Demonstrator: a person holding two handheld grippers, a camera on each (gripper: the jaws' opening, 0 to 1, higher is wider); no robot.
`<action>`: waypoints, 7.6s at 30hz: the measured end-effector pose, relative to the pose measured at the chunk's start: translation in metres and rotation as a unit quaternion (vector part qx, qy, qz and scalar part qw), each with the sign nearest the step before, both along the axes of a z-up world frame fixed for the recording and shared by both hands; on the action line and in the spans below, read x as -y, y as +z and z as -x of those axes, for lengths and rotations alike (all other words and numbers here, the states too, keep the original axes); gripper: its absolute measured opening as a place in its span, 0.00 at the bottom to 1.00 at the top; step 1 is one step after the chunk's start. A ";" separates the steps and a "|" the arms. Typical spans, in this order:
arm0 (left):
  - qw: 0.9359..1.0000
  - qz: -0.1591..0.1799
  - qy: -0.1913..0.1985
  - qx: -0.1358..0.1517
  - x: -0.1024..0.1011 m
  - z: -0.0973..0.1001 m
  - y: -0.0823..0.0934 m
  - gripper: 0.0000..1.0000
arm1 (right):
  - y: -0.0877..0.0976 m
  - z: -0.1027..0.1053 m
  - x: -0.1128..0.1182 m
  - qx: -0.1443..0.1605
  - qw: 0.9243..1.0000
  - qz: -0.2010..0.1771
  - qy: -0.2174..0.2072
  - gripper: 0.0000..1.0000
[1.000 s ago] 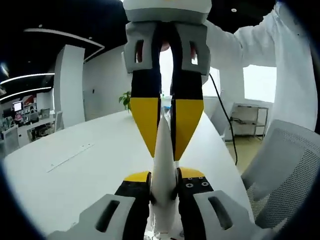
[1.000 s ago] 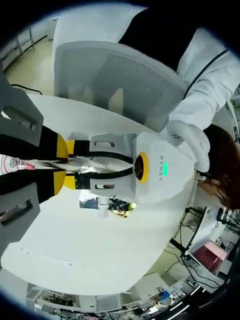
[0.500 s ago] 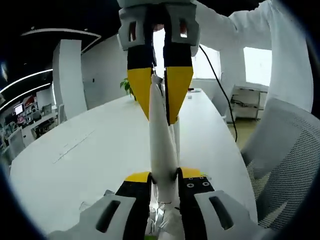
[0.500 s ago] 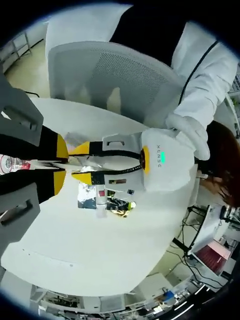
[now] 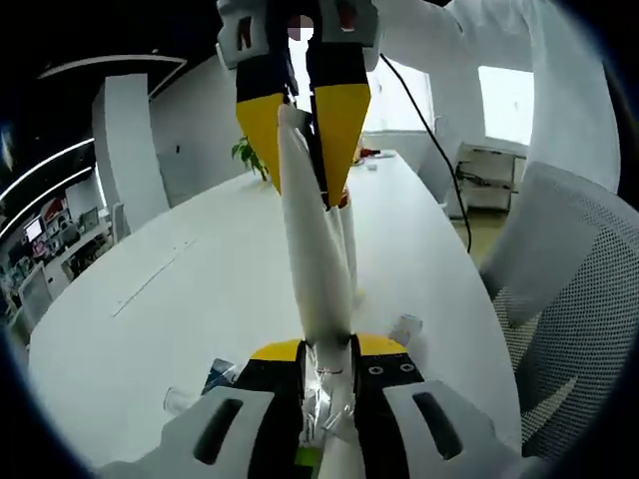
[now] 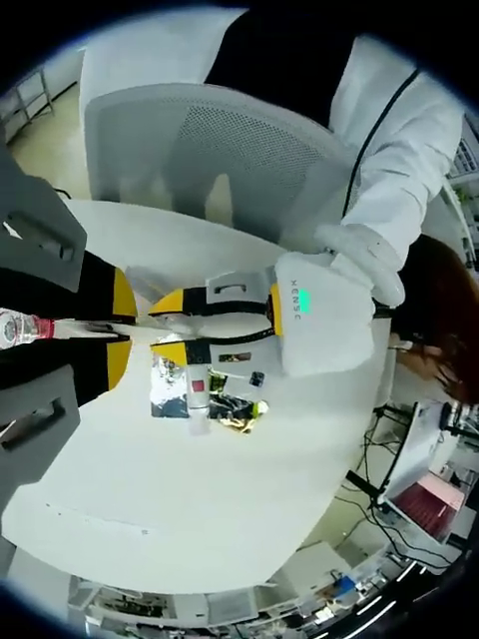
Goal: Arrange the skincare products in the storage area until every visible bottle or jar stands upright without overlapping.
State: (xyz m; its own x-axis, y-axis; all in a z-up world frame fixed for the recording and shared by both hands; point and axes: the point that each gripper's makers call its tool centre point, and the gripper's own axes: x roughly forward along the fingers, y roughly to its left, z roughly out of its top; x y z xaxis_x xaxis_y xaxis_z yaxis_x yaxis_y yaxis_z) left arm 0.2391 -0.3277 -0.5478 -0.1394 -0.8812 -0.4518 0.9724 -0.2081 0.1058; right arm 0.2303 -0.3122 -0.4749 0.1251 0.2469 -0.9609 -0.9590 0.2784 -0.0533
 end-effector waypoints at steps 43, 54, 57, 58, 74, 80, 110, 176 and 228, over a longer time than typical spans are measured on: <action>1.000 0.017 -0.018 0.008 0.037 0.009 0.003 0.17 | 0.000 0.004 0.043 0.004 1.000 0.005 -0.002 0.00; 0.999 0.018 -0.026 0.006 0.037 0.010 0.003 0.17 | -0.002 0.004 0.045 -0.005 0.999 0.014 -0.041 0.00; 0.999 0.019 -0.026 0.003 0.038 0.009 0.002 0.17 | -0.002 0.004 0.045 -0.005 0.999 0.017 -0.044 0.00; 0.999 0.019 -0.026 0.002 0.039 0.009 0.002 0.17 | -0.002 0.004 0.046 -0.005 0.999 0.017 -0.046 0.00; 0.999 0.030 -0.021 0.006 0.041 0.008 0.007 0.18 | -0.002 0.008 0.045 -0.003 1.000 0.014 -0.019 0.04; 0.999 0.034 -0.020 0.008 0.040 0.009 0.012 0.20 | -0.001 0.005 0.046 0.007 1.000 0.015 -0.016 0.08; 0.997 0.037 0.065 0.031 -0.022 -0.022 0.060 0.56 | 0.008 0.018 0.058 0.055 0.990 -0.068 -0.108 0.60; 0.976 -0.009 0.216 -0.023 -0.120 -0.036 0.071 0.99 | 0.006 0.085 0.084 0.206 0.906 -0.179 -0.323 1.00; 0.974 -0.010 0.223 -0.046 -0.125 -0.013 0.066 0.99 | -0.108 0.067 -0.028 0.109 0.934 -0.206 -0.272 0.50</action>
State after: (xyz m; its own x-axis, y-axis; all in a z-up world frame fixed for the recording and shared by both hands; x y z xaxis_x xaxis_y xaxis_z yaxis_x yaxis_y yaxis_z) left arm 0.2518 -0.2028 -0.4822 0.2152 -0.8540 -0.4738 0.9715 0.2365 0.0149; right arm 0.1634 -0.2845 -0.5828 0.5211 0.4325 -0.7358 -0.6488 0.7609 -0.0122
